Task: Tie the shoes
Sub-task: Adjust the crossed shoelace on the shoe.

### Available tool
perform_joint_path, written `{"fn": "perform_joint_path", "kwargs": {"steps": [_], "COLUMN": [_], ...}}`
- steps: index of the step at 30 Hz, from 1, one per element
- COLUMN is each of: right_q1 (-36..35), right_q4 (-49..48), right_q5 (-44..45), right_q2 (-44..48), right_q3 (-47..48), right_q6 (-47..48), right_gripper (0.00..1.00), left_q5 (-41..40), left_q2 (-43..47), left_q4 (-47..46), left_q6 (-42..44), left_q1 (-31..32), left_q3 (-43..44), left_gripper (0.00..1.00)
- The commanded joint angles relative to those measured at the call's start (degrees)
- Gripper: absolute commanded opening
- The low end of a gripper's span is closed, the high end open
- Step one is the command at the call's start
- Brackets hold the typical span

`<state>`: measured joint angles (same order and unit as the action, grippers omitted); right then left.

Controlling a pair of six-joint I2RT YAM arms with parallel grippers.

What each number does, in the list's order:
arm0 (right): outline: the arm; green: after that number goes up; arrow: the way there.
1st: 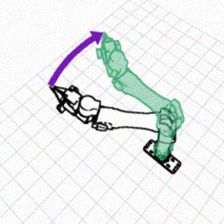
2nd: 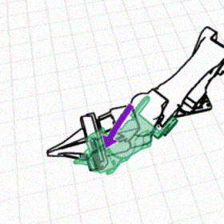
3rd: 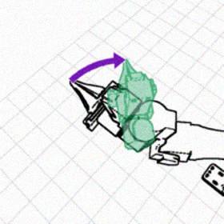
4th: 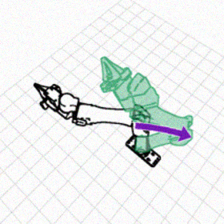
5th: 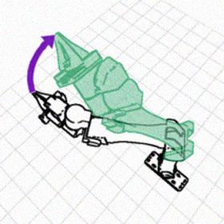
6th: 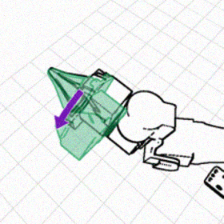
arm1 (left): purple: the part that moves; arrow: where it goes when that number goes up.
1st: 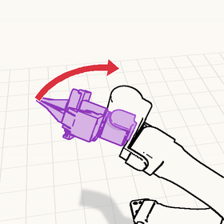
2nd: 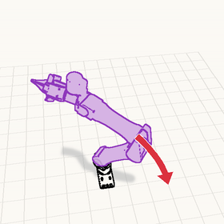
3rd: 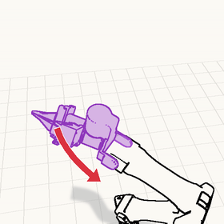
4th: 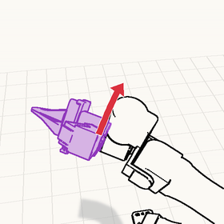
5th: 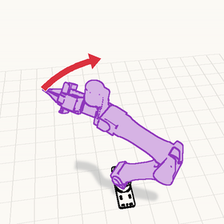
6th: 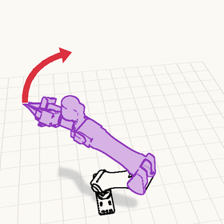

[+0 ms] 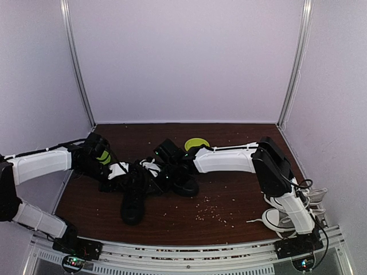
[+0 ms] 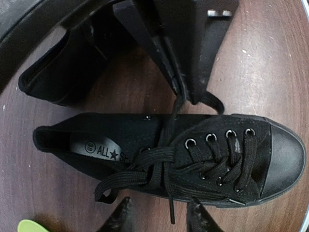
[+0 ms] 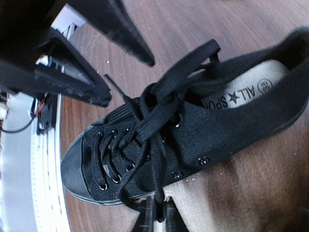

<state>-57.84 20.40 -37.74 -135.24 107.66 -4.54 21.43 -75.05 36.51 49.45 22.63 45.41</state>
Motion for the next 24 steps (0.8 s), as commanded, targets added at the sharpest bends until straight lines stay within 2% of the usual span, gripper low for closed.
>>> {"fn": "perform_joint_path", "kwargs": {"steps": [1,3,9,12,14,17,24], "right_q1": [0.3,0.5,1.5,1.4,1.4,1.4,1.1], "right_q4": [-2.1,-2.2,-5.3,-6.7,-7.7,-9.0,-13.0], "right_q5": [-1.2,-1.5,-1.3,-1.7,-2.0,-3.8,-7.5], "right_q2": [0.8,1.1,4.1,4.1,3.4,2.6,2.7], "right_q3": [-0.2,-0.7,-5.4,-6.0,-5.9,-5.7,-7.7], "right_q6": [-0.7,-0.4,1.3,2.2,1.9,1.7,2.7], "right_gripper": [0.17,0.25,0.36,0.4,0.42,0.51,0.59], "left_q5": [0.5,0.2,-2.8,-4.0,-4.1,-3.7,-6.2], "left_q2": [-0.7,-1.1,-1.2,-1.5,-1.8,-1.4,1.5], "left_q4": [-1.4,-1.4,-1.4,-1.5,-1.5,-1.4,0.6], "left_q6": [-0.9,-1.2,-1.1,-1.1,-1.6,-2.2,-1.8], "left_q1": [0.5,0.7,0.7,0.7,0.7,0.7,0.7], "left_q3": [1.8,1.6,0.9,1.3,1.6,1.8,-0.1], "left_gripper": [0.3,0.21,0.16,0.0,0.0,0.0,0.0]}}
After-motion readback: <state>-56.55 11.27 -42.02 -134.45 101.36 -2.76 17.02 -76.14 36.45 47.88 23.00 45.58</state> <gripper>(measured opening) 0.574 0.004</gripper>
